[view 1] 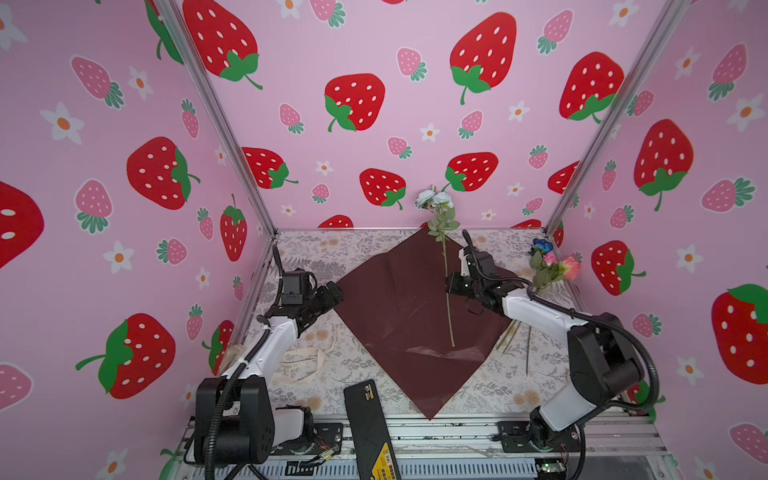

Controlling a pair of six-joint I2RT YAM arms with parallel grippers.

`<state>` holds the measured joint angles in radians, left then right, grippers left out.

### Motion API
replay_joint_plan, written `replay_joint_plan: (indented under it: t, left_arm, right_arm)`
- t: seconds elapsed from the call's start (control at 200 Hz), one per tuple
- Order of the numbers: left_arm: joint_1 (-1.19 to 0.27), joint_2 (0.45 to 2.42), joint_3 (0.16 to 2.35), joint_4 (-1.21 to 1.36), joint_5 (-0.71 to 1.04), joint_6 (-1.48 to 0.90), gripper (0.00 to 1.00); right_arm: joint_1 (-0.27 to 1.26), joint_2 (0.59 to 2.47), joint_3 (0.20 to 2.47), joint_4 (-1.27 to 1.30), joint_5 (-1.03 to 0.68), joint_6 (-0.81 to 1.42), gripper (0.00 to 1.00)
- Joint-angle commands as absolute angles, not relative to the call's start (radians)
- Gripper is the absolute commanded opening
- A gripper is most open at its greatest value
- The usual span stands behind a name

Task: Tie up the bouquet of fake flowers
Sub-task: 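Lift the pale blue flower and lay it on the sheet's center with the right gripper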

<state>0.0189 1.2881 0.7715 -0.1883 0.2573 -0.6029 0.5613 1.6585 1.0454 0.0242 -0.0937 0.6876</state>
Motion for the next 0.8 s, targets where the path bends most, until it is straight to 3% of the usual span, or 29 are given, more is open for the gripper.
replay_joint_plan:
  t: [0.0, 0.49, 0.71, 0.79]
  left_arm:
    - [0.018, 1.279, 0.764, -0.170, 0.276, -0.614, 0.92]
    - [0.019, 1.282, 0.775, -0.186, 0.283, -0.591, 0.92]
    - [0.017, 1.280, 0.773, -0.184, 0.283, -0.591, 0.92]
    - [0.018, 1.279, 0.773, -0.182, 0.284, -0.593, 0.92]
  right_arm:
    - [0.594, 1.731, 1.107, 0.120, -0.065, 0.785, 0.00]
    - [0.624, 2.019, 1.313, 0.045, -0.070, 0.792, 0.00]
    - [0.649, 2.060, 1.344, 0.020, -0.061, 0.795, 0.00]
    - [0.653, 2.070, 1.342, 0.021, -0.062, 0.799, 0.09]
